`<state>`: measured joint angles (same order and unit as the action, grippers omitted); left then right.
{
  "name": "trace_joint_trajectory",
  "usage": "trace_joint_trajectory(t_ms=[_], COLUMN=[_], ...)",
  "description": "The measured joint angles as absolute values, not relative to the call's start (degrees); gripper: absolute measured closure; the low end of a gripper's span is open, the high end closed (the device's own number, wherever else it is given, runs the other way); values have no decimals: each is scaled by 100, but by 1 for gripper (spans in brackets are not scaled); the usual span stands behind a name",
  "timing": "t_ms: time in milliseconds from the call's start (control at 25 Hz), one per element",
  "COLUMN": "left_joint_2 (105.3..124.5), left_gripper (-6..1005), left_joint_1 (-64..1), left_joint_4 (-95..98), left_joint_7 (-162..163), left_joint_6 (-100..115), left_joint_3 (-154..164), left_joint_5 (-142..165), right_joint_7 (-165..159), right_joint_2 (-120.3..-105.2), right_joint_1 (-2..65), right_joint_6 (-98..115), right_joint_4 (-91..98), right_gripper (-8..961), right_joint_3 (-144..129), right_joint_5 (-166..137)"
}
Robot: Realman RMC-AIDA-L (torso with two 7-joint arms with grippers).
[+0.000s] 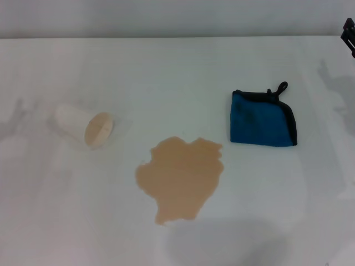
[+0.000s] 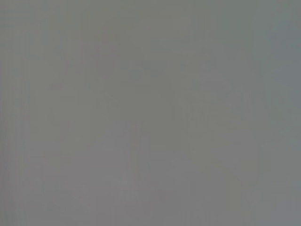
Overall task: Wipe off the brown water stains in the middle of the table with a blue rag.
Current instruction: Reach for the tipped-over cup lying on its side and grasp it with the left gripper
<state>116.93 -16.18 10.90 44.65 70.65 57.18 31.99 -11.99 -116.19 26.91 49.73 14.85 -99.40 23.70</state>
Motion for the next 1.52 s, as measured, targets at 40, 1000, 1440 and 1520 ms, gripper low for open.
trace_joint_trajectory(t_ms=[40, 1000, 1440, 1520], left_joint_2=[11701, 11871, 11874, 11874], left_gripper=[123, 123, 123, 123], left_joint_1=[-1608, -1423, -1441, -1441], left_joint_4=[1090, 1081, 1081, 1081], left_joint_7=[4465, 4730, 4742, 4743], left_joint_6=[7065, 7232, 7234, 7234], left_joint_3=[5718, 5757, 5756, 5756], left_joint_5=[3199, 3253, 3251, 3243], right_joint_7=[-1198, -1160, -1160, -1160], right_joint_2=[-11619, -11594, -11592, -11593], right_joint_1=[2688, 2736, 2742, 2749], right_joint_6=[4968, 4956, 4957, 4957], right_joint_4=[1485, 1333, 1335, 1336], right_gripper=[80, 80, 80, 80], right_joint_3=[-9940, -9947, -9940, -9940], right_joint_5=[2370, 2373, 2445, 2483])
